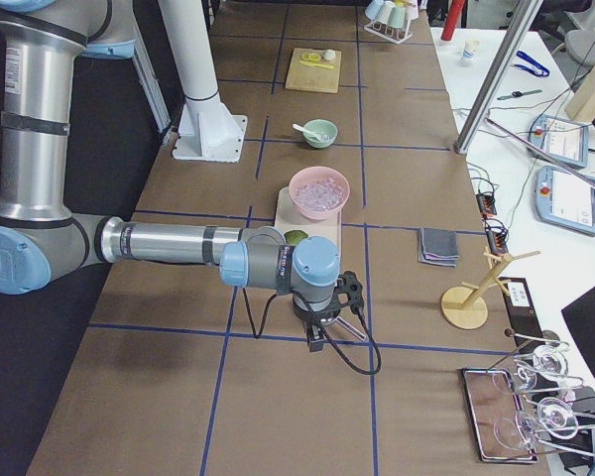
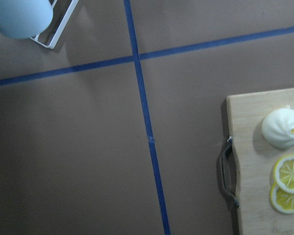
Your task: Put spoon and ice into bowl
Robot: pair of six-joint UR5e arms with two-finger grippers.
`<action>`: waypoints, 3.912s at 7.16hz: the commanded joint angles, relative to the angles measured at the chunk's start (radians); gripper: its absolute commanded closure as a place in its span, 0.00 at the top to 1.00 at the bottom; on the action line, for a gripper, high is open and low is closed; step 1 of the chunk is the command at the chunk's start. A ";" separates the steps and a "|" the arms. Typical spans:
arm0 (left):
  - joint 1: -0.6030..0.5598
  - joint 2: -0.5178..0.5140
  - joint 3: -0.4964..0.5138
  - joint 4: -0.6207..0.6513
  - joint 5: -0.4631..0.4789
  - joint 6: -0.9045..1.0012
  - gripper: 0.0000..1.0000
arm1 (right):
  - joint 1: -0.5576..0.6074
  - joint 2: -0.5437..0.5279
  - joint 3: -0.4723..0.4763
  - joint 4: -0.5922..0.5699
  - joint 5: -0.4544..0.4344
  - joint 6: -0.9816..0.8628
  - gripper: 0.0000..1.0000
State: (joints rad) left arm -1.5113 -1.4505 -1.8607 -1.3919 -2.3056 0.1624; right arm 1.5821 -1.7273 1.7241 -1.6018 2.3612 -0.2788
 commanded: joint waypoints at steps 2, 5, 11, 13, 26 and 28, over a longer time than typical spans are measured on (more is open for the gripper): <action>0.000 0.018 0.012 -0.002 0.003 0.009 1.00 | -0.001 -0.001 -0.008 0.002 -0.007 0.000 0.99; -0.001 0.035 0.029 0.004 -0.052 0.008 1.00 | -0.002 0.009 -0.037 0.008 -0.005 0.000 0.99; -0.006 0.044 0.000 0.004 -0.083 0.014 1.00 | -0.001 0.048 -0.031 0.008 -0.007 0.003 0.99; -0.009 0.050 -0.002 0.005 -0.072 0.014 1.00 | -0.001 0.042 -0.035 0.008 -0.010 0.000 0.99; -0.009 0.059 0.011 0.010 -0.002 0.011 1.00 | -0.001 0.034 -0.037 0.002 -0.060 0.003 0.99; -0.010 0.061 -0.004 0.013 -0.003 0.011 1.00 | -0.002 0.035 -0.041 0.002 -0.056 0.006 0.99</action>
State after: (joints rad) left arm -1.5204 -1.3910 -1.8544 -1.3807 -2.3081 0.1733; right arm 1.5806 -1.6927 1.6860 -1.5996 2.3026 -0.2758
